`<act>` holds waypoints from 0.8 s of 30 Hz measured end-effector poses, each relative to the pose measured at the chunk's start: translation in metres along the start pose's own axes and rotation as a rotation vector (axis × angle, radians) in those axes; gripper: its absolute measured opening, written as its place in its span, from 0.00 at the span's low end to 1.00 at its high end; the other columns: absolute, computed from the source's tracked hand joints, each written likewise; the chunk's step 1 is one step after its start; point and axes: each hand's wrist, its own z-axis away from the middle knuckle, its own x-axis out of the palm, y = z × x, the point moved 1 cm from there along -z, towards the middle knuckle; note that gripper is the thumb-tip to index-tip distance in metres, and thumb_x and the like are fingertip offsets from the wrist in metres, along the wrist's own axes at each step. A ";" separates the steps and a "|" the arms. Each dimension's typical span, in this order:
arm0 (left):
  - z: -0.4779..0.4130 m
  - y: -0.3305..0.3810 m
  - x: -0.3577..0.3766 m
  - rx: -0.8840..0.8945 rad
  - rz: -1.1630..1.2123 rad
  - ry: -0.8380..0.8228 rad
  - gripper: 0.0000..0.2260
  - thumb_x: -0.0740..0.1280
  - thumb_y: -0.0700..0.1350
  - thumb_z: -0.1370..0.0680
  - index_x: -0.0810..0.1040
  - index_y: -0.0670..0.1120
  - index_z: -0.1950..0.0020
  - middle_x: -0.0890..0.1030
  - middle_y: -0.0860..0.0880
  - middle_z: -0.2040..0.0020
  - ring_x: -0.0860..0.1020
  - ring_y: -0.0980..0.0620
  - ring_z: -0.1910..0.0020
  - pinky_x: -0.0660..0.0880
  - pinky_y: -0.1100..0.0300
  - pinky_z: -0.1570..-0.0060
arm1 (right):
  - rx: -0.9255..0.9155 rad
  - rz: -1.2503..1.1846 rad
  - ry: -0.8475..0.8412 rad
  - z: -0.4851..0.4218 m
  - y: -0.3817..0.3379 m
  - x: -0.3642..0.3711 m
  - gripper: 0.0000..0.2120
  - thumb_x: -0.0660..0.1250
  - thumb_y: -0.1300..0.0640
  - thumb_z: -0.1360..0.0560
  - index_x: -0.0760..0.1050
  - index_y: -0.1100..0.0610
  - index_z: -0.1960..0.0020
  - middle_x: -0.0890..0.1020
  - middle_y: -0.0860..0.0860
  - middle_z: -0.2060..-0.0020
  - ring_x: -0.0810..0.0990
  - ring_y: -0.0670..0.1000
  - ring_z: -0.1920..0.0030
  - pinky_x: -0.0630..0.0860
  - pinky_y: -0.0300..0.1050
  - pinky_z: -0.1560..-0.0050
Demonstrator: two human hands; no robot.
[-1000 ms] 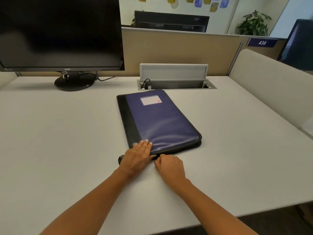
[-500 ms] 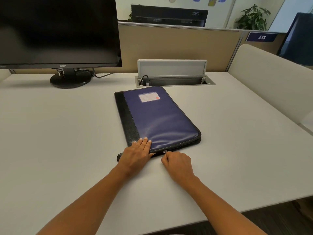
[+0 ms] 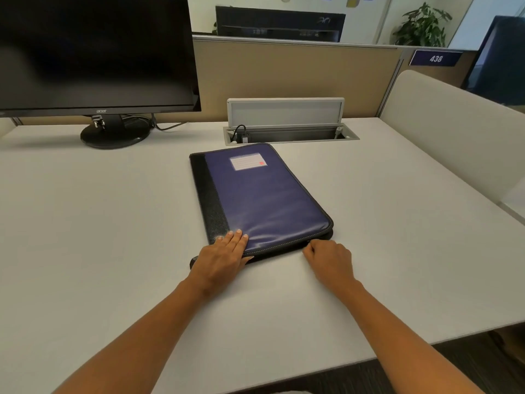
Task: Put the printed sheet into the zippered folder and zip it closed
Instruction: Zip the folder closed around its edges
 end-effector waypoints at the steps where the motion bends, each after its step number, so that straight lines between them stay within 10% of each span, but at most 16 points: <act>1: 0.001 -0.003 0.000 -0.004 0.011 -0.001 0.24 0.51 0.53 0.20 0.84 0.41 0.52 0.85 0.44 0.54 0.84 0.48 0.57 0.81 0.58 0.67 | 0.030 -0.009 0.006 -0.002 0.008 -0.004 0.21 0.56 0.56 0.24 0.55 0.53 0.74 0.63 0.48 0.77 0.64 0.51 0.73 0.56 0.42 0.73; 7: 0.007 -0.010 -0.004 -0.027 0.013 -0.054 0.35 0.38 0.54 0.20 0.84 0.42 0.51 0.85 0.45 0.53 0.84 0.49 0.56 0.80 0.59 0.69 | 0.030 -0.002 -0.013 -0.005 0.024 -0.011 0.20 0.56 0.57 0.24 0.55 0.54 0.73 0.63 0.49 0.78 0.63 0.52 0.72 0.56 0.43 0.73; 10: 0.005 -0.008 -0.008 -0.056 0.047 -0.052 0.17 0.65 0.54 0.26 0.84 0.41 0.52 0.85 0.44 0.53 0.84 0.47 0.57 0.80 0.56 0.69 | 0.018 -0.021 -0.022 -0.004 0.024 -0.010 0.20 0.56 0.58 0.25 0.54 0.54 0.73 0.62 0.49 0.77 0.60 0.51 0.73 0.55 0.42 0.74; 13: 0.000 0.000 -0.007 -0.138 0.047 -0.108 0.21 0.79 0.53 0.40 0.83 0.42 0.54 0.85 0.43 0.55 0.84 0.45 0.58 0.80 0.54 0.69 | 0.009 -0.012 -0.035 -0.003 0.023 -0.011 0.20 0.55 0.58 0.24 0.54 0.54 0.73 0.62 0.49 0.77 0.61 0.52 0.72 0.55 0.42 0.73; 24: -0.037 0.035 0.011 -0.031 0.200 -0.174 0.22 0.53 0.51 0.20 0.59 0.45 0.28 0.59 0.46 0.25 0.56 0.47 0.26 0.54 0.54 0.28 | -0.190 -0.088 -0.089 0.005 0.007 -0.006 0.18 0.54 0.55 0.22 0.58 0.53 0.70 0.67 0.48 0.74 0.66 0.51 0.70 0.56 0.42 0.71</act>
